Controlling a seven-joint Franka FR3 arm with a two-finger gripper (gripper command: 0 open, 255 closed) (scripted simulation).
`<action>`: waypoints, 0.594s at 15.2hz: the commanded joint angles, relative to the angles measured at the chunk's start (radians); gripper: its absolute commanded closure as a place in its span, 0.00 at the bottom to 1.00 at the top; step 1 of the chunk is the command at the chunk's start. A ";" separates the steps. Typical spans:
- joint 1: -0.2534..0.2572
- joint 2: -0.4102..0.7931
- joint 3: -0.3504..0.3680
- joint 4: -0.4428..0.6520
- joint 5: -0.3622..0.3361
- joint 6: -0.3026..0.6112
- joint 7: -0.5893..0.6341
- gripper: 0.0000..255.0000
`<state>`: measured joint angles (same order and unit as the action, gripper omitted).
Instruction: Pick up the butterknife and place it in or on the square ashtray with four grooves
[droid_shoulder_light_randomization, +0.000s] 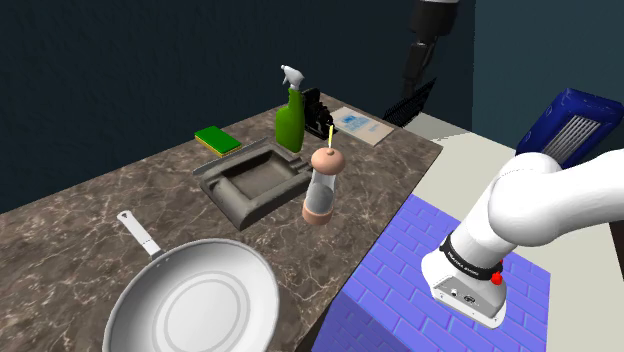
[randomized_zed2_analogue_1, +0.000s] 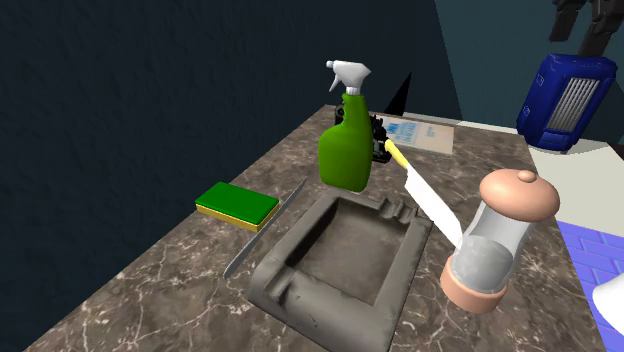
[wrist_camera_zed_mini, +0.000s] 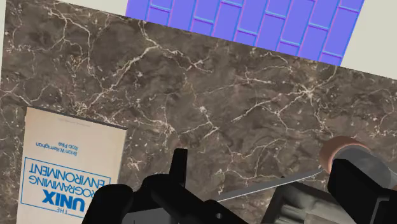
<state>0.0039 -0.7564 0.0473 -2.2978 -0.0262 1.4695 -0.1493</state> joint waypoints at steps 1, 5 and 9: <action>0.000 0.000 0.000 0.000 0.000 0.000 0.000 0.00; 0.034 0.128 -0.023 0.022 -0.022 0.113 -0.117 0.00; 0.067 0.263 -0.037 0.065 -0.035 0.214 -0.230 0.00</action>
<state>0.0646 -0.5332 0.0188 -2.2439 -0.0547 1.6504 -0.3420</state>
